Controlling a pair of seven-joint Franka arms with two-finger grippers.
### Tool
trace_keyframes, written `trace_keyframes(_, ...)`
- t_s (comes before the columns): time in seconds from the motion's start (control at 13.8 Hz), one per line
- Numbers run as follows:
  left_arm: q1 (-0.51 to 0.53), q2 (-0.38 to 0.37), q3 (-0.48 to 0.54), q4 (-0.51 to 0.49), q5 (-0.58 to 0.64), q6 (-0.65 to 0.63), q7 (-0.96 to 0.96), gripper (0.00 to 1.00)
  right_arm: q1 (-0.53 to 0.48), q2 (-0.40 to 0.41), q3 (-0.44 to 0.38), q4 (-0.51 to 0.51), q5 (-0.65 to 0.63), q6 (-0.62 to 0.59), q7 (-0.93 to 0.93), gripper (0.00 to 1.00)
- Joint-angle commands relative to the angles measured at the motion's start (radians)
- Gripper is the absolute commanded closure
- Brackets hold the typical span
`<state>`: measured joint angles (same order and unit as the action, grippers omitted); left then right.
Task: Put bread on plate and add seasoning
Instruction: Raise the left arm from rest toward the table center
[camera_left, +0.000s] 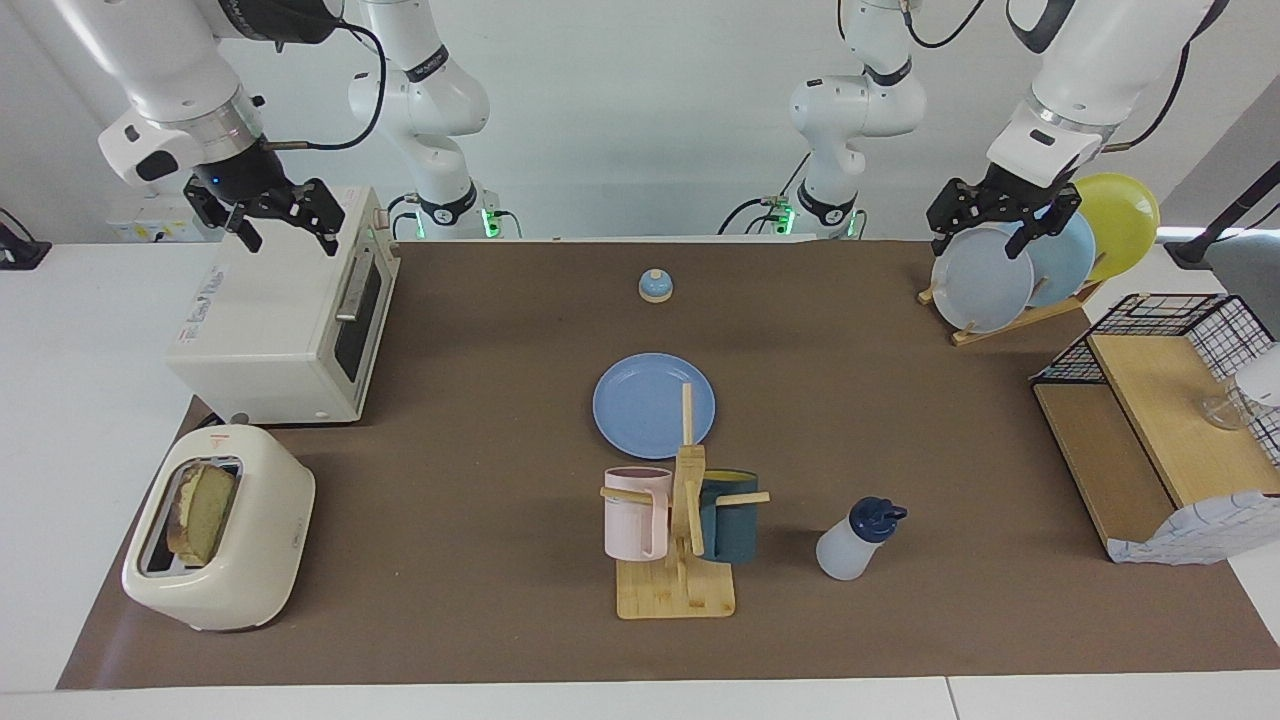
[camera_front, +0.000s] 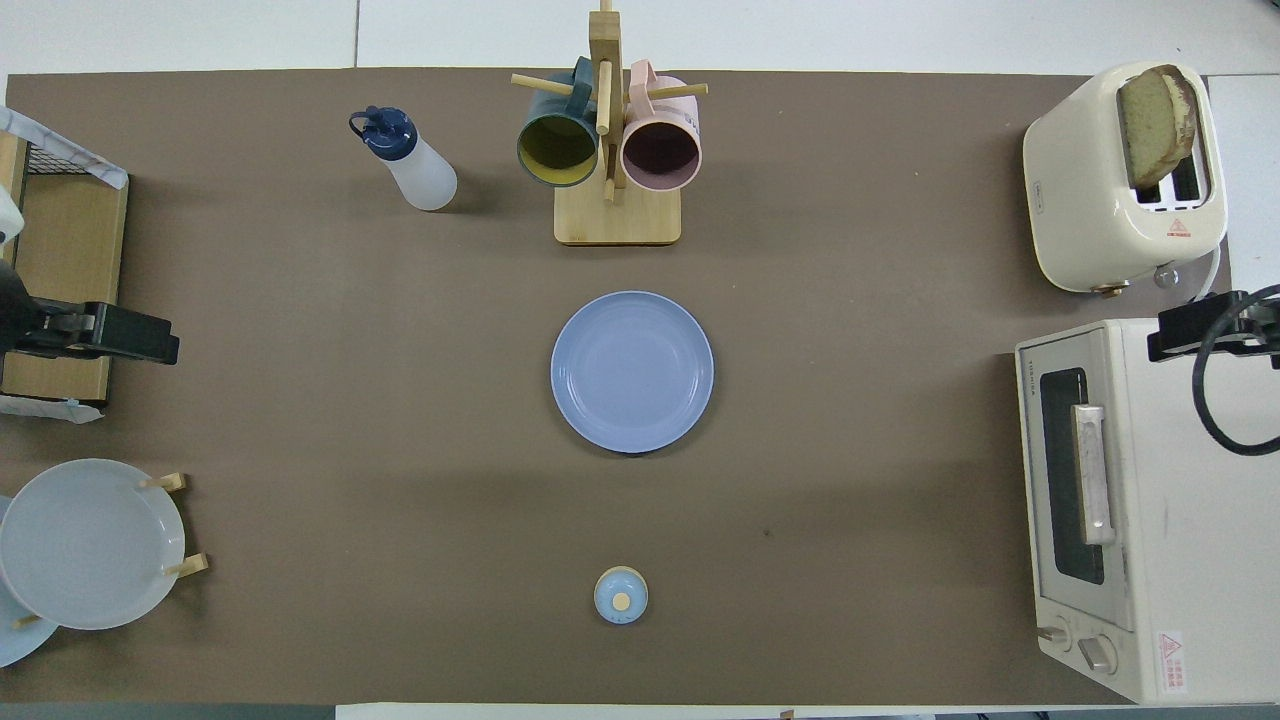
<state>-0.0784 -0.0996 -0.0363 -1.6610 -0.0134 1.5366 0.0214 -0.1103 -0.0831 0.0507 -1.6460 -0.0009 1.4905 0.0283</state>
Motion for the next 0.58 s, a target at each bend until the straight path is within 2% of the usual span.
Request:
trace_keyframes(0.0, -0.014, -0.015, 0.007, 0.012, 0.01, -0.013, -0.015, 0.0, -0.008, 0.005, 0.006, 0.015, -0.013, -0.012, -0.027, 0.0)
trace_keyframes(0.29, -0.009, -0.034, 0.007, -0.003, 0.01, -0.001, -0.011, 0.0, -0.009, 0.005, 0.006, 0.015, -0.013, -0.003, -0.027, 0.0)
trace_keyframes(0.51, -0.02, -0.045, 0.0, -0.028, 0.012, 0.025, -0.017, 0.0, -0.018, 0.044, -0.002, 0.0, -0.001, 0.124, -0.037, 0.0)
